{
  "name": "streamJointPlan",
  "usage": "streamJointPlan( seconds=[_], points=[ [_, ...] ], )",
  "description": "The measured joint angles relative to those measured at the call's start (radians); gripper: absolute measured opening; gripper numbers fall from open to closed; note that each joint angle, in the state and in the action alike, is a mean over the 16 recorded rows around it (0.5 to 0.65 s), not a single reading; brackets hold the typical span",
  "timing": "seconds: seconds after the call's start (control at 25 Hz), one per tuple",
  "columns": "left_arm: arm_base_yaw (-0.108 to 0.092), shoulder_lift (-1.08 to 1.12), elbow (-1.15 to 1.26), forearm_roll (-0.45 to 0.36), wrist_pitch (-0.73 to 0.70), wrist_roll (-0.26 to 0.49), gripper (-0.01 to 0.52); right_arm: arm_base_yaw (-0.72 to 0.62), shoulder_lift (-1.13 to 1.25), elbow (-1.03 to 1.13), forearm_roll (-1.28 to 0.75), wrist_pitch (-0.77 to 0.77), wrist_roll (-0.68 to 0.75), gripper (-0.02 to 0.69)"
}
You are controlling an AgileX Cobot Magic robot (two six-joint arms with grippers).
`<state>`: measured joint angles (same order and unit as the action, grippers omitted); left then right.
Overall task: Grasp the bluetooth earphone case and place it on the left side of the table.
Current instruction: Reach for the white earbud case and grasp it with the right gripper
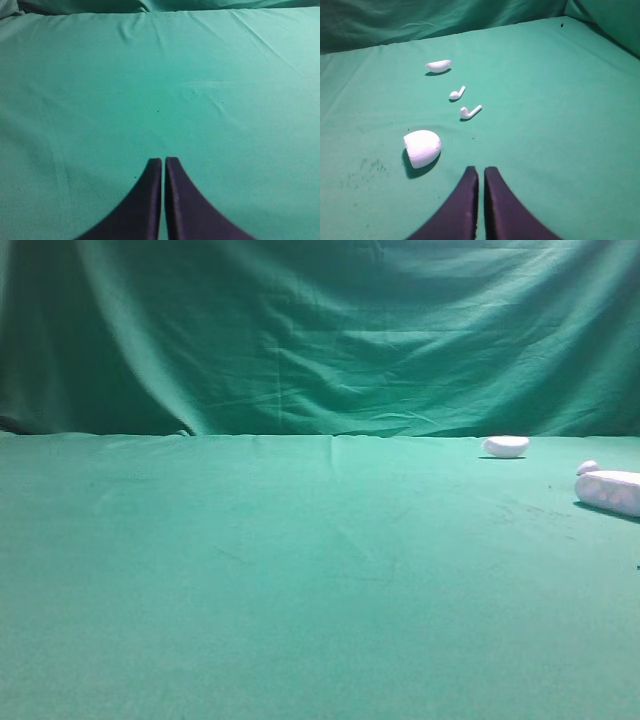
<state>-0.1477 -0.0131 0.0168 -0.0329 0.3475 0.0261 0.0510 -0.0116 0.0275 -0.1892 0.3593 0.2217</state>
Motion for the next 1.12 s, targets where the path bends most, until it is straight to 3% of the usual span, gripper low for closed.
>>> streamJointPlan(
  seconds=[0.4, 0.56, 0.76, 1.12],
  points=[
    [0.0, 0.0, 0.0, 0.0, 0.0, 0.0, 0.0, 0.0, 0.0, -0.006, -0.022, -0.273, 0.025, 0.0],
    [0.0, 0.0, 0.0, 0.0, 0.0, 0.0, 0.0, 0.0, 0.014, -0.052, -0.011, -0.303, 0.038, 0.0],
    [0.0, 0.0, 0.0, 0.0, 0.0, 0.0, 0.0, 0.0, 0.091, -0.162, 0.019, -0.194, 0.04, 0.0],
    [0.0, 0.0, 0.0, 0.0, 0.0, -0.001, 0.0, 0.022, 0.363, -0.393, 0.084, 0.208, -0.056, 0.0]
  ],
)
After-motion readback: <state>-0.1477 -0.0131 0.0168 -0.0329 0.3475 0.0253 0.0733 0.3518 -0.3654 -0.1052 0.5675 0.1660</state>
